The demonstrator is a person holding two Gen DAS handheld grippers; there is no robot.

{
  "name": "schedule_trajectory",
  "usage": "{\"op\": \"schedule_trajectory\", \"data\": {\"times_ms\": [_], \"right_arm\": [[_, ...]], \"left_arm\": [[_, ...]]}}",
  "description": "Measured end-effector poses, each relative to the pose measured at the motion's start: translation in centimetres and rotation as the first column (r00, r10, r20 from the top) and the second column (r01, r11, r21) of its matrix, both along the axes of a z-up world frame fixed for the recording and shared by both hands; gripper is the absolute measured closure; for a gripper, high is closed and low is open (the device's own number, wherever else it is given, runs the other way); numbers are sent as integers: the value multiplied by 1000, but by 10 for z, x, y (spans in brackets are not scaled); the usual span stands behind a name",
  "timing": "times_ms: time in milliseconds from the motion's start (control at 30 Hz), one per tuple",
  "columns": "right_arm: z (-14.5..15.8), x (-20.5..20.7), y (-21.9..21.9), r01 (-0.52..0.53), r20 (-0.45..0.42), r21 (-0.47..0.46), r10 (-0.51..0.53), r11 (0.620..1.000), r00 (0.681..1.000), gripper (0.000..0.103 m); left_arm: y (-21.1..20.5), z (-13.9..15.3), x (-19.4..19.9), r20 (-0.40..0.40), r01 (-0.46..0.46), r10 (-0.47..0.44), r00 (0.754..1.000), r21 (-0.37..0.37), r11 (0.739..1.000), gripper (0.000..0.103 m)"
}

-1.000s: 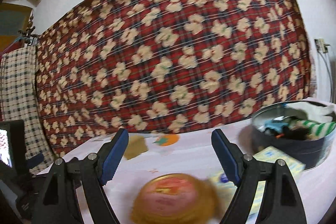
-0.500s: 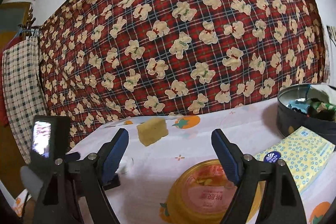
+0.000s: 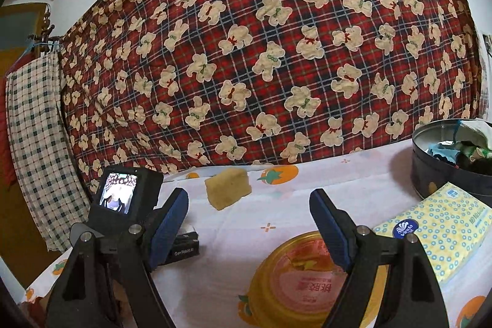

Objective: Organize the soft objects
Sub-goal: 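Grasp the white tape roll on the table with the left tool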

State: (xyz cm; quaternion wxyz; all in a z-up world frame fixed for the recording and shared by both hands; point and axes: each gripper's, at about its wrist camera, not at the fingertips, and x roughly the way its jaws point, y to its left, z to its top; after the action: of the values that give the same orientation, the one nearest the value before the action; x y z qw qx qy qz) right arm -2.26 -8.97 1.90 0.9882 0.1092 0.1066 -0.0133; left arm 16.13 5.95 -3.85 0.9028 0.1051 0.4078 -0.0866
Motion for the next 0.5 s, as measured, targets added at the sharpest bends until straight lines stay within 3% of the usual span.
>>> {"op": "schedule_trajectory", "data": {"times_ms": [33, 67, 100, 200, 300, 400, 500], "right_arm": [[0, 1, 0, -2, -7, -1, 2, 1000, 1000, 20], [-1, 2, 0, -2, -11, -1, 2, 1000, 1000, 20], [-1, 3, 0, -3, -16, 0, 3, 1000, 1000, 20], [-2, 8, 3, -9, -44, -4, 8, 1000, 999, 20], [-5, 17, 5, -25, -60, 17, 26, 1000, 998, 20], [-4, 31, 12, -20, -73, 37, 23, 999, 997, 20], [1, 47, 23, -24, -67, 40, 27, 999, 997, 20]], "left_arm": [[0, 0, 0, 0, 3, -3, 1000, -4, 1000, 51], [0, 1, -1, 1, 10, -10, 1000, -10, 1000, 74], [0, 1, -1, 0, 16, -16, 1000, -16, 1000, 88], [10, 2, 3, -7, -38, 37, 999, -46, 998, 89], [40, 6, 2, -10, -97, 97, 995, -199, 975, 89], [70, 6, 2, -28, -147, 146, 989, -354, 924, 90], [83, 14, -3, 27, -180, 205, 978, -374, 910, 90]]}}
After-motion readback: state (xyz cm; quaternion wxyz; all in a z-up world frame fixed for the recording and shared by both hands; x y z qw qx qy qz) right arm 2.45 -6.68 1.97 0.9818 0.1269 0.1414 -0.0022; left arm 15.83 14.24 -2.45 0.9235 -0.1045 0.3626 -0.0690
